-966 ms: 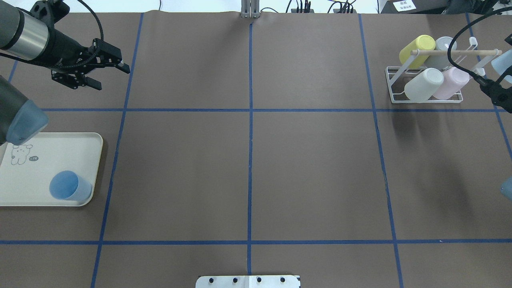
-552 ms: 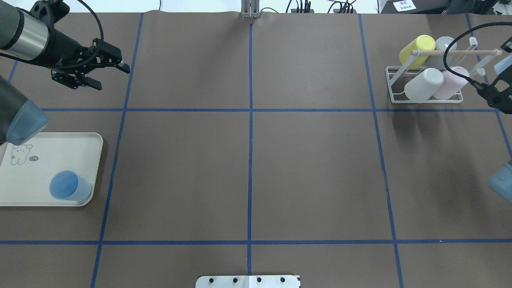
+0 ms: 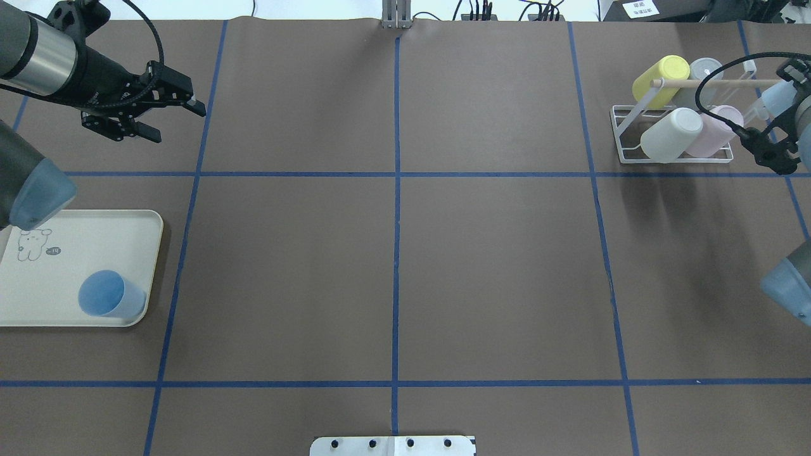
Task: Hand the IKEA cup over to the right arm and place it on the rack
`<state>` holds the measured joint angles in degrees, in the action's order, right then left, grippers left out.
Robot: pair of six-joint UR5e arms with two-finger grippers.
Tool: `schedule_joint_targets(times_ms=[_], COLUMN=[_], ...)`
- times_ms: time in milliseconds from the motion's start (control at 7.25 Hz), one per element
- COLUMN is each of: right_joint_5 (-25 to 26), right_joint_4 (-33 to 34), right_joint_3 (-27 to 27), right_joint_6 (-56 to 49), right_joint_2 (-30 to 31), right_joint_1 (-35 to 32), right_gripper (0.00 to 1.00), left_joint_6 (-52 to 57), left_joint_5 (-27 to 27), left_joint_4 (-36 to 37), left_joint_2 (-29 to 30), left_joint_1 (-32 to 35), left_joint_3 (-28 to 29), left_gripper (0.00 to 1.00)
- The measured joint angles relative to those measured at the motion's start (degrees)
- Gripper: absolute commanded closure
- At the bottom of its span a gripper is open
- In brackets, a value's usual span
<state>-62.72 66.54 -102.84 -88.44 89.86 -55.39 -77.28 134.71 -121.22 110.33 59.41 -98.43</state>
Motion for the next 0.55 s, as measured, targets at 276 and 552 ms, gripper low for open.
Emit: schedule_joint_targets(times_ms=[276,552], right_joint_5=[1.3,1.6], right_joint_4=[-0.8,-0.9], right_joint_3=[1.2,2.2], right_joint_6=[0.1,0.1], right_joint_2=[-0.5,-0.6], right_joint_1=[0.8,1.3], right_gripper=[0.60,0.55], left_joint_6=[-0.1,-0.1], left_joint_5=[0.0,0.0], left_joint_4=[0.0,-0.1], left_joint_2=[0.0,0.0], left_joint_1=[0.0,-0.1], left_joint_3=[0.0,0.0], left_gripper=[0.00,0.00])
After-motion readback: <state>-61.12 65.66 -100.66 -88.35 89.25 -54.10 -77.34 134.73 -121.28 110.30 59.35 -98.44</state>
